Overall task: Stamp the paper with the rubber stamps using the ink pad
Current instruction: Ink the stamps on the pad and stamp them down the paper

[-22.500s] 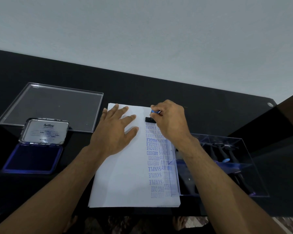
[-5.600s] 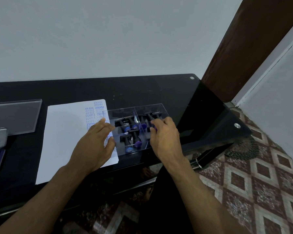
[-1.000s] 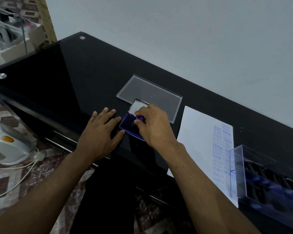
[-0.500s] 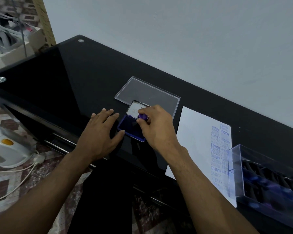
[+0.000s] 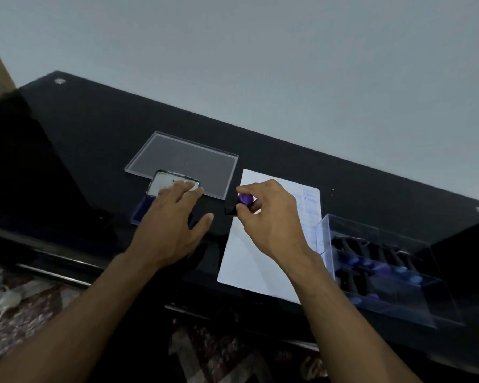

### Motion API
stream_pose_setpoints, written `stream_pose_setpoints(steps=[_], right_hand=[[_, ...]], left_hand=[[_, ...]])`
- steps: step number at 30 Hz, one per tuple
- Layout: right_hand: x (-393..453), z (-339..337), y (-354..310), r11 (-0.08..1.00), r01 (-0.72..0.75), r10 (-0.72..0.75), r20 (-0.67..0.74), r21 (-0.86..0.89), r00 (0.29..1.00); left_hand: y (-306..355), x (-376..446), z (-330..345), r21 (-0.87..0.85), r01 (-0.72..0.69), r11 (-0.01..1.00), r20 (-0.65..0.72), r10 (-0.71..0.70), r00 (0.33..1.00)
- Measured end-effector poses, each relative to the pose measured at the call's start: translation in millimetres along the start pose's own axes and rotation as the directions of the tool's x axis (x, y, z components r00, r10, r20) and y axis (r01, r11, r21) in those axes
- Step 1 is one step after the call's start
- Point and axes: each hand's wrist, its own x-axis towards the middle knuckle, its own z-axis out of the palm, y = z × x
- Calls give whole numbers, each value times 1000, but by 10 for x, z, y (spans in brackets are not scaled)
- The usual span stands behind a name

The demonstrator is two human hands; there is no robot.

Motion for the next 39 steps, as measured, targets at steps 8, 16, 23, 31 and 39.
stream_pose_setpoints(steps=[8,16,23,31,39], right_hand=[[-14,-530,517,996,-89,85,-122,-28,989],[213,-792,945,988,-134,120,-159,-81,980],[587,-809,1218,980,-171,158,-122,-102,980],[904,-658,1429,976,-157,148,-73,-153,986],[1003,-570,1470,981,-112,105,-48,-159,993]], left_hand=[[527,260,280,-30,-102,994,88,104,991],[737,577,623,-57,-156,986,121,162,979],[835,990,948,-57,-133,989,177,141,974],[817,1359,1260,-39,-157,987,238,162,958],[742,1404,1370,52,-198,979,270,177,947]])
